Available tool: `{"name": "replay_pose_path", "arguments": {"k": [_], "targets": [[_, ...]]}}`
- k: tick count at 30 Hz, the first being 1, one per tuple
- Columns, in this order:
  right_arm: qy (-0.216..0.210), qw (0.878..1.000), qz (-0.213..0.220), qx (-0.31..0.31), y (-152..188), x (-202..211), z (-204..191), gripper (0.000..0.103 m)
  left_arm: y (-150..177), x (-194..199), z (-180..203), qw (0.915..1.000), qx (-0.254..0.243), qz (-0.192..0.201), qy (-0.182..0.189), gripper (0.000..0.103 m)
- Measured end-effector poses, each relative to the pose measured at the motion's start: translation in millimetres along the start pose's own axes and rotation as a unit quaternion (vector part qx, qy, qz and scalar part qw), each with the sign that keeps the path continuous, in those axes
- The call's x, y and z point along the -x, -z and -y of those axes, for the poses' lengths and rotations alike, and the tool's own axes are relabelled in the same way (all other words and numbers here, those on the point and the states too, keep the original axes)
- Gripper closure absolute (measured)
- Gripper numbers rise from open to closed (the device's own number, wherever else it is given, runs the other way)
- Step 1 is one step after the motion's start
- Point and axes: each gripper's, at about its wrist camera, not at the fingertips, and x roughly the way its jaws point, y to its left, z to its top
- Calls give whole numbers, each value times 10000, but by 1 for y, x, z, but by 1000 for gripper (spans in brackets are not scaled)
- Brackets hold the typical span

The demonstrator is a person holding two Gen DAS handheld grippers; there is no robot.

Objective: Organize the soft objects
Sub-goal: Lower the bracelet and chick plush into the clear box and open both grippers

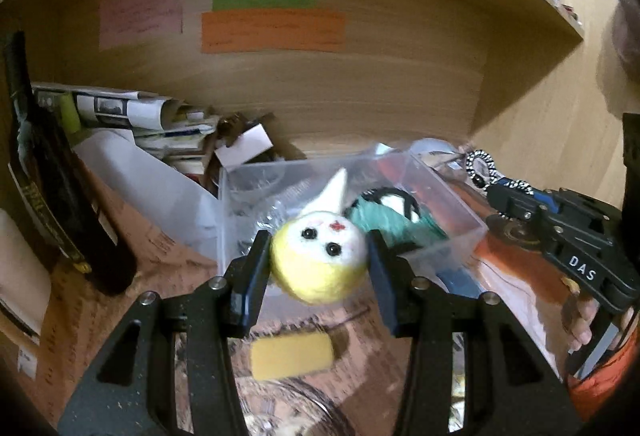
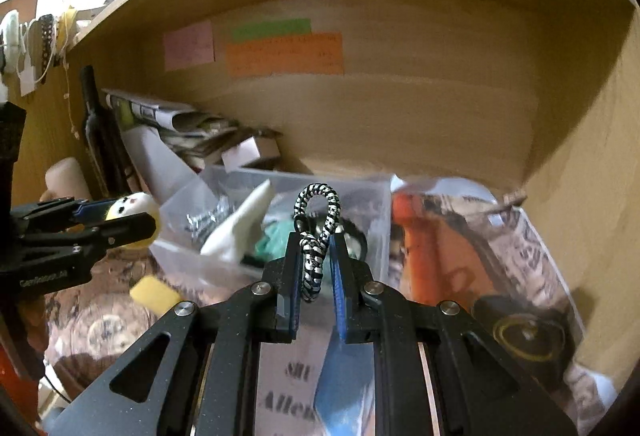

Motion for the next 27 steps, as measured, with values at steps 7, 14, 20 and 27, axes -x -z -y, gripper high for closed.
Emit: {"name": "replay_pose_path", "arguments": {"k": [7, 14, 20, 27], "targets": [[30, 9998, 16, 189, -17, -24, -3, 91, -10, -27, -12, 9998, 164, -41, -124, 56], [61, 9994, -345, 23, -15, -65, 6, 91, -8, -59, -22, 9988, 299, -362, -104, 56], [95, 9971, -752, 29, -4, -93, 7, 91, -4, -76, -22, 9980, 275, -551, -116, 56], [164, 9950, -943, 271, 2, -101, -1, 63, -3, -81, -20, 9975, 227, -661, -58, 53]]}}
